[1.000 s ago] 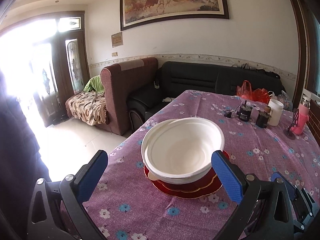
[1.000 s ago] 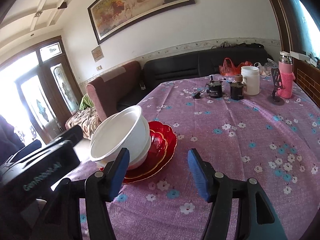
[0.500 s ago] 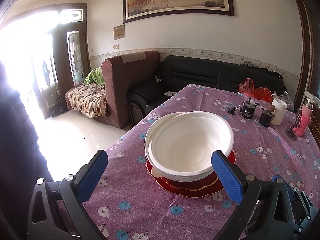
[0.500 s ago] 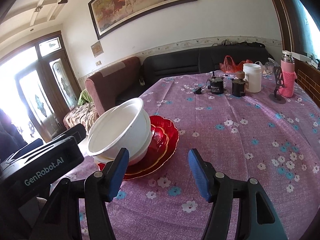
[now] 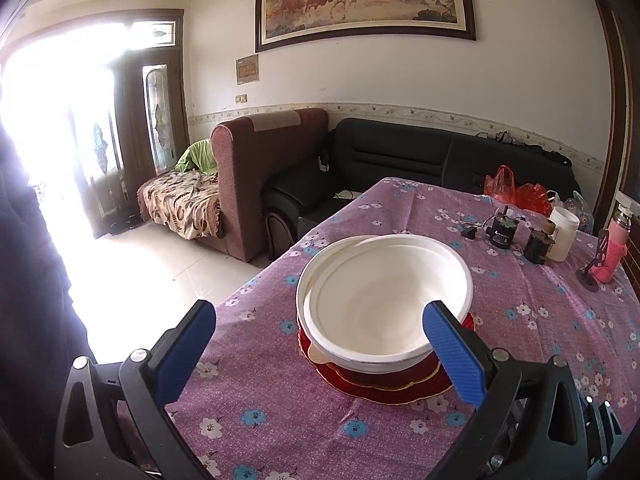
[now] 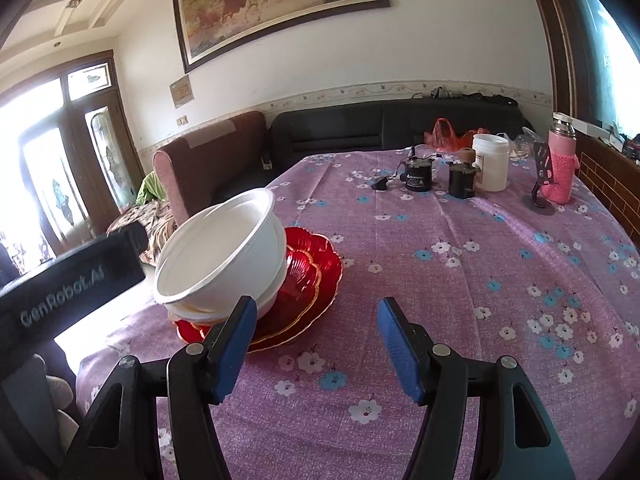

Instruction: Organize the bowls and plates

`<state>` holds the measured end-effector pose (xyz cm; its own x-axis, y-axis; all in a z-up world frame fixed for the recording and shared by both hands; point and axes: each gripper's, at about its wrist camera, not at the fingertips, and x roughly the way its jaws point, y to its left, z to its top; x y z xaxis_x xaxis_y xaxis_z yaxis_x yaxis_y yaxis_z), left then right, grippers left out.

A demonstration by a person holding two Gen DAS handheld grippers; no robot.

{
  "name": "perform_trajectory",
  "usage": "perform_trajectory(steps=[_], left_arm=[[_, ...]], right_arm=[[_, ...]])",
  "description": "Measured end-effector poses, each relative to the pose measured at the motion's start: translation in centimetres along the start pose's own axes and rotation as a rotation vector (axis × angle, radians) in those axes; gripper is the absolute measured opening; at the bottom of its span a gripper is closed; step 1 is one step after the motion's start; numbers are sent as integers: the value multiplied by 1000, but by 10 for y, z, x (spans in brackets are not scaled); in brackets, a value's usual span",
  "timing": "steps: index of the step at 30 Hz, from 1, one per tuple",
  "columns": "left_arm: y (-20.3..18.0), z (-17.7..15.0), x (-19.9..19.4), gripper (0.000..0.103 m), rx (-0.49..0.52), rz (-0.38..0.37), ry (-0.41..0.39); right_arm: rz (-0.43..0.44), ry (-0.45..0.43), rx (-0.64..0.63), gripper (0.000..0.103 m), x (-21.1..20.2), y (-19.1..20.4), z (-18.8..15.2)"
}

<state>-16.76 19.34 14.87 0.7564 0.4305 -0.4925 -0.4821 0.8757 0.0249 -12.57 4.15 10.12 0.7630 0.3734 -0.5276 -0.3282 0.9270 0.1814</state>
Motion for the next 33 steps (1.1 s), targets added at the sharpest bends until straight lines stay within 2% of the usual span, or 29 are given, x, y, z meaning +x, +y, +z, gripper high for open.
perform_trajectory(steps=[12,17,26,33], left_arm=[[20,-5,12,103,-57,-14,39],[34,-7,14,103,-108,-30,47],[50,-12,27,103,-161,-114,95],[57,-18,39,103,-192,-171,145]], right_arm=[[-6,1,-22,71,1,9,3],[-24,-32,-52,78,-7,17,11],[-58,20,-58,79,2,26,-5],[-77,24,-83,79,4,37,-9]])
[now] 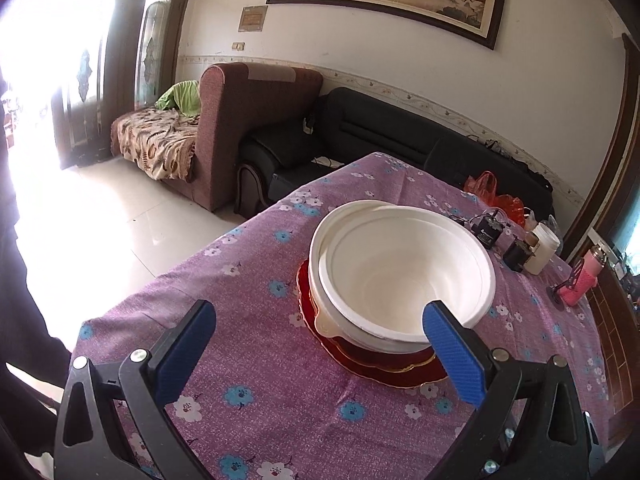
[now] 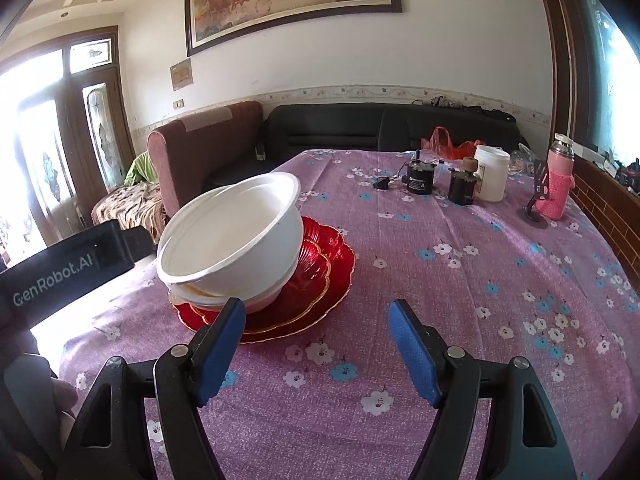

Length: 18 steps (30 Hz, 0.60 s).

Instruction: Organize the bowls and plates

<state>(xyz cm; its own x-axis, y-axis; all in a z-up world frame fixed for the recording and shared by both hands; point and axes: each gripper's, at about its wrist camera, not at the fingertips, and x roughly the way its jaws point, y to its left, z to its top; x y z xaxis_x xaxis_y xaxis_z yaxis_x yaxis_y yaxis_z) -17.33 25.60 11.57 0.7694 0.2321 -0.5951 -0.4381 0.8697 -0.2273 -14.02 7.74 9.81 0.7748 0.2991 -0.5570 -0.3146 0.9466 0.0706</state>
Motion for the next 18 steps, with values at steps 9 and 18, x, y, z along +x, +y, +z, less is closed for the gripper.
perform_trajectory(steps=[9,18], left_arm=[[3,-5,0,103,-10,-24,5],[-3,-6,-1,103,2,-42,17]], right_arm=[[-7,23,-17,79,4,9,-5],[-3,24,-17,80,3,10,-6]])
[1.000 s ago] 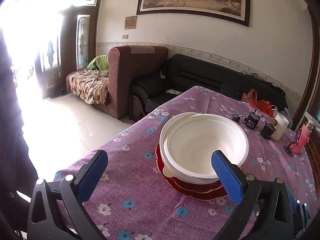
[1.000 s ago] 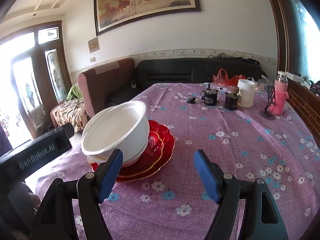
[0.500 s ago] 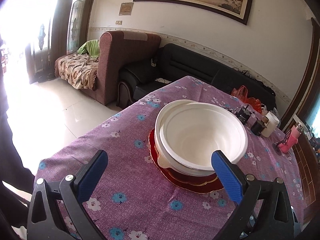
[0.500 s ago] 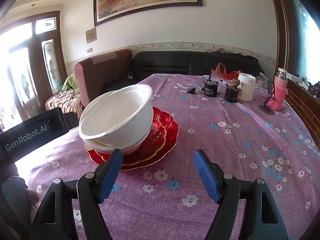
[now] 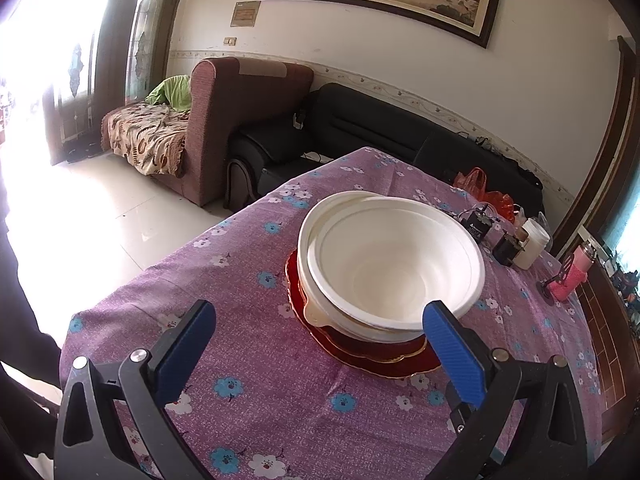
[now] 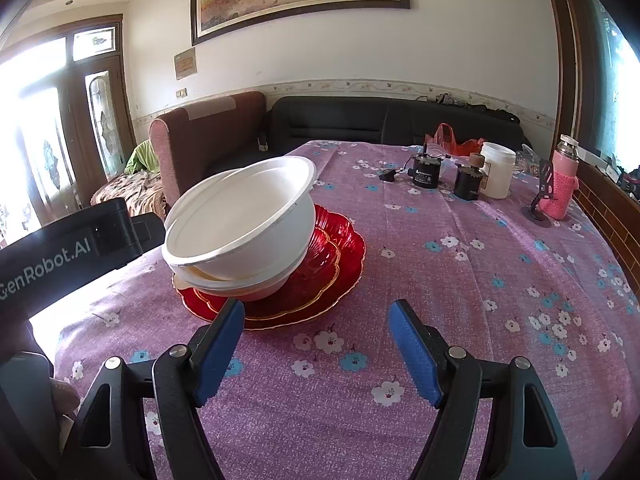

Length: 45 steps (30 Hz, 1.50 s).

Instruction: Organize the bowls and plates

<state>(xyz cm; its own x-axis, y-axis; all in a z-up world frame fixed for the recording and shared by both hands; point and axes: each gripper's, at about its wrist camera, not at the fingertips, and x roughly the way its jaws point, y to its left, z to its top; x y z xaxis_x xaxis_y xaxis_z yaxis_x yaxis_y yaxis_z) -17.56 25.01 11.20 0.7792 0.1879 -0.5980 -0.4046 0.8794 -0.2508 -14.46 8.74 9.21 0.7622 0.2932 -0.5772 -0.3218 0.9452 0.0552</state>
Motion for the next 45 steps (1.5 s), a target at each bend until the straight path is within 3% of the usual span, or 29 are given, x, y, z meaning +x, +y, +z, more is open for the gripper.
perform_trajectory(steps=[25,28,32,34,37,42,45], left_arm=[[-42,-11,-4,103,86,6,0],[-44,-12,-12,103,90,31,-53],[-48,-14,-39,103,102,85,-211],[-47,-15,-57,103,104,68,-303],[-43,-15,-71,103,82,72,-374],[-48,-4,-66,103,154,49,-311],[-45,-1,-62,103,131,19,-270]], right_arm=[[21,7,72,82,-2,-29,-3],[25,0,75,82,-3,-31,-4],[27,-4,82,82,-4,-34,-5],[31,-6,83,82,-4,-35,-5],[33,-24,76,82,-7,-35,-4],[45,-44,47,82,-10,-30,-1],[42,-59,24,82,-14,-25,0]])
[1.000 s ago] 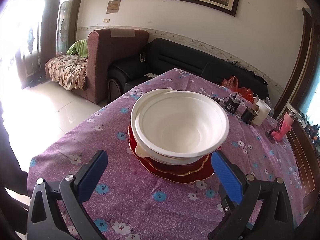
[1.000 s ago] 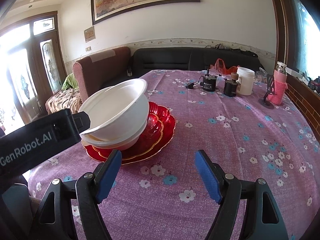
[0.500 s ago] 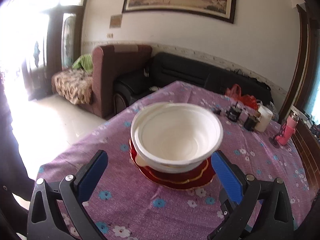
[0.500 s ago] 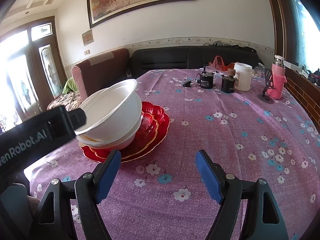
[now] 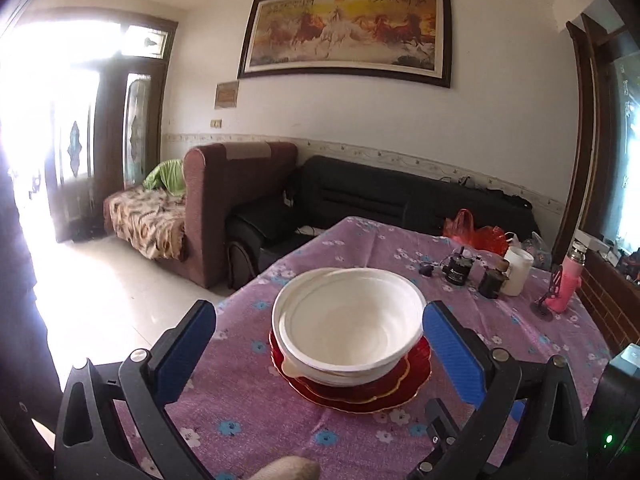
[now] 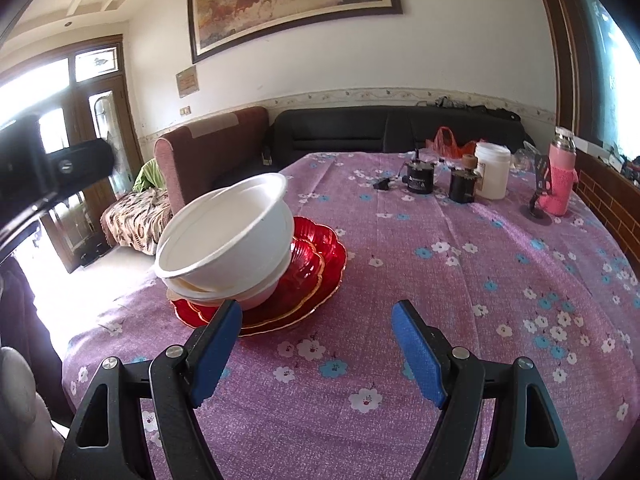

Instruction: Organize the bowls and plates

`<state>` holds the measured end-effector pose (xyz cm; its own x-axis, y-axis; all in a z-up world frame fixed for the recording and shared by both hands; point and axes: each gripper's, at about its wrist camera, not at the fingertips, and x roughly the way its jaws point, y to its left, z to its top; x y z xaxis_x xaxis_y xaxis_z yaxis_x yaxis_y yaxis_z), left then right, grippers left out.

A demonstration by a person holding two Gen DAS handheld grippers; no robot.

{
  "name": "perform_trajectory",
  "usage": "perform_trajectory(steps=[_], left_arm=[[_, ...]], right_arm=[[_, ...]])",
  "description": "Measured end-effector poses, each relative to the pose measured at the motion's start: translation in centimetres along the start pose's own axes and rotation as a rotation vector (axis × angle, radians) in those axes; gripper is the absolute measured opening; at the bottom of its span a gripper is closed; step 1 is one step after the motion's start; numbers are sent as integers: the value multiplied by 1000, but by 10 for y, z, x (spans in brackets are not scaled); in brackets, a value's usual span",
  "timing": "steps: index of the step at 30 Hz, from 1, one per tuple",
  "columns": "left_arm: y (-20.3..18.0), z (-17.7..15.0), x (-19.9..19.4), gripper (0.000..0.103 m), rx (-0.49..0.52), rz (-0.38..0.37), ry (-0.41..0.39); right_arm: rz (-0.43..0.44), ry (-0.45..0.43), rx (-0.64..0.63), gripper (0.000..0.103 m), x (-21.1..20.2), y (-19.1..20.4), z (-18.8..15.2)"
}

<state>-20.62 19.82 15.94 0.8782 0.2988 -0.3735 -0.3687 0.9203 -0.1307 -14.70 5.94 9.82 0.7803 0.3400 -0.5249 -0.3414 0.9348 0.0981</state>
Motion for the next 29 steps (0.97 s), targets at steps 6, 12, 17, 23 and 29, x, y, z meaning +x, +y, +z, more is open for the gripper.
perform_trajectory(steps=[6,12,17,23,29], left_arm=[[10,-2,13,103,-18,39,47],[26,-2,26,103,-43,59,94],[36,-3,33,103,-53,98,120],[34,-2,31,103,-31,120,114],[21,-2,30,103,-3,130,137]], right_arm=[[2,-6,-30,82,0,7,1],[24,-10,-112,82,4,31,7],[55,-1,-138,82,6,47,16],[78,17,-118,82,7,45,17],[69,24,-63,82,3,17,11]])
